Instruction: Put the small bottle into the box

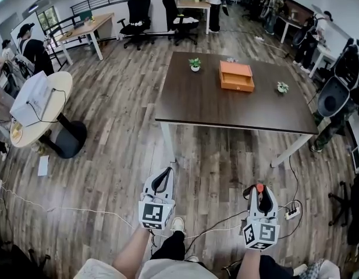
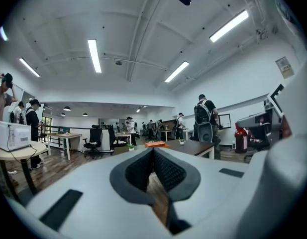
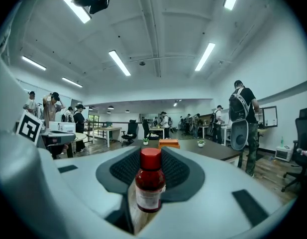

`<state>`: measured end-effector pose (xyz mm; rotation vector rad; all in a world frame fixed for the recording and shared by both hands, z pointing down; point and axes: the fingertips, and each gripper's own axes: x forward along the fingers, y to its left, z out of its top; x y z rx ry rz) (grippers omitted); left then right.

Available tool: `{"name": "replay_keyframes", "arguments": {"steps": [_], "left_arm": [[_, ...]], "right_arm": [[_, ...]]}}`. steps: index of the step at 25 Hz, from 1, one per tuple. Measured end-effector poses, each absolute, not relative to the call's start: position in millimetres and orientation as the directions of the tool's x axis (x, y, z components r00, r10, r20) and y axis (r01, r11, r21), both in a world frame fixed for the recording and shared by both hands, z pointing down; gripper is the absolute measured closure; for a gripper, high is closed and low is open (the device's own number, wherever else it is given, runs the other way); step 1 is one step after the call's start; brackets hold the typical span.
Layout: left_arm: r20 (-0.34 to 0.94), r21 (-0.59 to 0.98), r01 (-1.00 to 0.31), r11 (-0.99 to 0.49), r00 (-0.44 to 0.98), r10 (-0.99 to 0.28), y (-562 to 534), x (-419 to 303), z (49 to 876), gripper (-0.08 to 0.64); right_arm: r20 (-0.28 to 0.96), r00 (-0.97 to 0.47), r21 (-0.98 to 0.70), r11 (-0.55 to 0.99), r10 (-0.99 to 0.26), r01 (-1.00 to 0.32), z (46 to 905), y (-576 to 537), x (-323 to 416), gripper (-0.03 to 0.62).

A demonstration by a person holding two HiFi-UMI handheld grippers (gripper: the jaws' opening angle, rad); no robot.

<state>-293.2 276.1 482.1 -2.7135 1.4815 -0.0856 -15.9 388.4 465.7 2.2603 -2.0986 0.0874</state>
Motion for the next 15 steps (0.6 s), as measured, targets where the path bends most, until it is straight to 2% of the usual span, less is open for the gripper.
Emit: {"name": "replay_keyframes", "arguments": {"steps": [15], "left_arm": [[-0.030, -0.073, -0.875, -0.479, 0.482, -0.876, 108.7, -343.7, 445.5, 0.557]], "right_arm": [[0.038, 0.025, 0.036, -0.024, -0.999, -0.999, 420.1, 208.2, -55.9, 0.465]]}}
